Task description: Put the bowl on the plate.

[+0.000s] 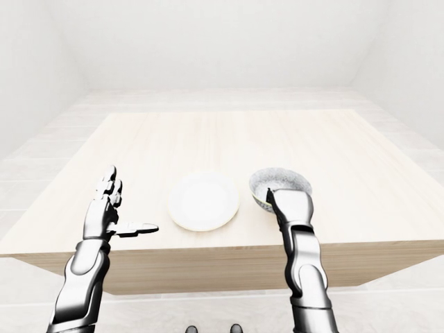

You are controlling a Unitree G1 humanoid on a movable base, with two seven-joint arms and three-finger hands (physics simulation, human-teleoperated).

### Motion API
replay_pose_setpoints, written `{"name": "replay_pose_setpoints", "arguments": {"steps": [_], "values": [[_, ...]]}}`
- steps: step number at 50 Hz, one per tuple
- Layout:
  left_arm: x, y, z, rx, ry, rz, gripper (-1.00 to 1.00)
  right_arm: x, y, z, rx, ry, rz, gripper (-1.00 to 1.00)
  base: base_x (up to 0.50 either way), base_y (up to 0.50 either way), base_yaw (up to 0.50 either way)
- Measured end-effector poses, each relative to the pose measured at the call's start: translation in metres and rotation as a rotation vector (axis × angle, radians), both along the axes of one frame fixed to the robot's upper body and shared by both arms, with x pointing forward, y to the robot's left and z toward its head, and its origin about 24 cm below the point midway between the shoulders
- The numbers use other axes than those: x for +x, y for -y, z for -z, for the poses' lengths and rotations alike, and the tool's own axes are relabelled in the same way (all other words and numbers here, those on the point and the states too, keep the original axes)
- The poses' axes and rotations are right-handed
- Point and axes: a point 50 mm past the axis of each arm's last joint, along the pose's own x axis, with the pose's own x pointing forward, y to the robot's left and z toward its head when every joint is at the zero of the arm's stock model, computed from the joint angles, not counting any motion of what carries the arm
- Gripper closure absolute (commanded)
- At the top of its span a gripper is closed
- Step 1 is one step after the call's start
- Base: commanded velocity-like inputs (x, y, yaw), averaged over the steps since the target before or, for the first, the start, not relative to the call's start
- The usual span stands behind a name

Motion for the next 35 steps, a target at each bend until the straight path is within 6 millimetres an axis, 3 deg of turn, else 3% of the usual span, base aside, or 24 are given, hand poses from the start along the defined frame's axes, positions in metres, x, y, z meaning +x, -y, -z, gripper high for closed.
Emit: {"name": "replay_pose_setpoints", "arguments": {"steps": [35], "values": [[-0.001,0.003,0.002,0.008,-0.007,0.009,-1.0,-0.004,-0.034,-0.018,-0.024,0.043,-0.074,0.34,0.0,0.0,0.0]]}}
